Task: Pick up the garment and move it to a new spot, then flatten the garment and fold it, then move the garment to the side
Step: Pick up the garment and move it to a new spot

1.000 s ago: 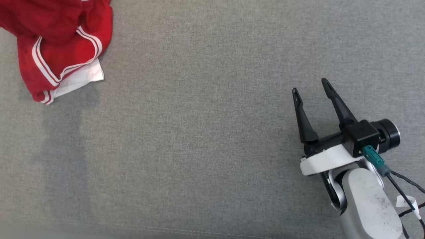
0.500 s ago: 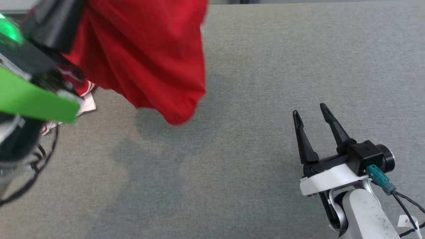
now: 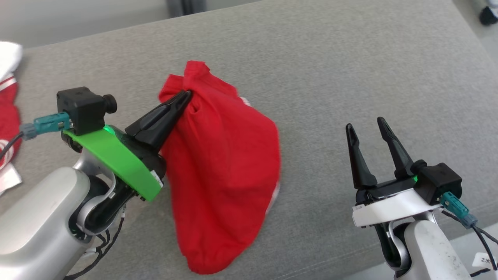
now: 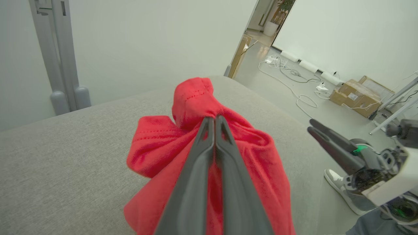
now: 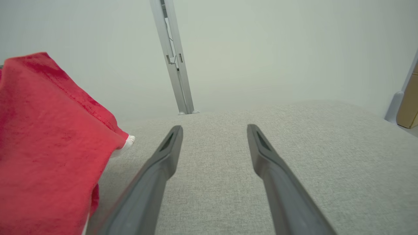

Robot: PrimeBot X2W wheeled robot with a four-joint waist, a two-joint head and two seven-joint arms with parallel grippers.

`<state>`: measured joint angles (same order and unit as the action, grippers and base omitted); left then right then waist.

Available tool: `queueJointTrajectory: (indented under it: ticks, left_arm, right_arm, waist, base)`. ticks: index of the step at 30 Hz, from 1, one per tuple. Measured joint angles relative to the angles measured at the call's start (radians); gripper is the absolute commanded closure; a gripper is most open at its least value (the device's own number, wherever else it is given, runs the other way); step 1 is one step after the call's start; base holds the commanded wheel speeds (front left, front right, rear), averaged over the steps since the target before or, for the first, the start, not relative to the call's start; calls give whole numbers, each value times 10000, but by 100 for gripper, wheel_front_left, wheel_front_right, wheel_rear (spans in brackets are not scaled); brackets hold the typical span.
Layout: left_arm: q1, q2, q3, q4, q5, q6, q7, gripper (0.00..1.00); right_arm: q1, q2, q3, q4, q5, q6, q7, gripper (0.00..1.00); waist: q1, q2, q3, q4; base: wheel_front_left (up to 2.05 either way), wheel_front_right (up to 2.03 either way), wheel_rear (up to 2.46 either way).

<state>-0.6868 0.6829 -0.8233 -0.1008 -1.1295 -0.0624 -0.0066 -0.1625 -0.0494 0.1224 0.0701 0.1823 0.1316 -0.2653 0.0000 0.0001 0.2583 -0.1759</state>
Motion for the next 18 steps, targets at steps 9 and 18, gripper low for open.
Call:
queueJointTrajectory:
  ticks: [9, 18]
  left_arm:
    - [-1369, -1599, -546, 6034, 3191, 497, -2343, 0]
    - [-868, -2525, 1204, 6169, 4974, 1285, -2558, 0]
  right_arm:
    - [117, -19, -67, -29, 61, -2, 0, 0]
    - [162, -6, -422, -42, -635, -2, 0, 0]
  waist:
    - [0, 0, 541, -1132]
    - [0, 0, 529, -709]
  base:
    - [0, 0, 0]
    - [0, 0, 0]
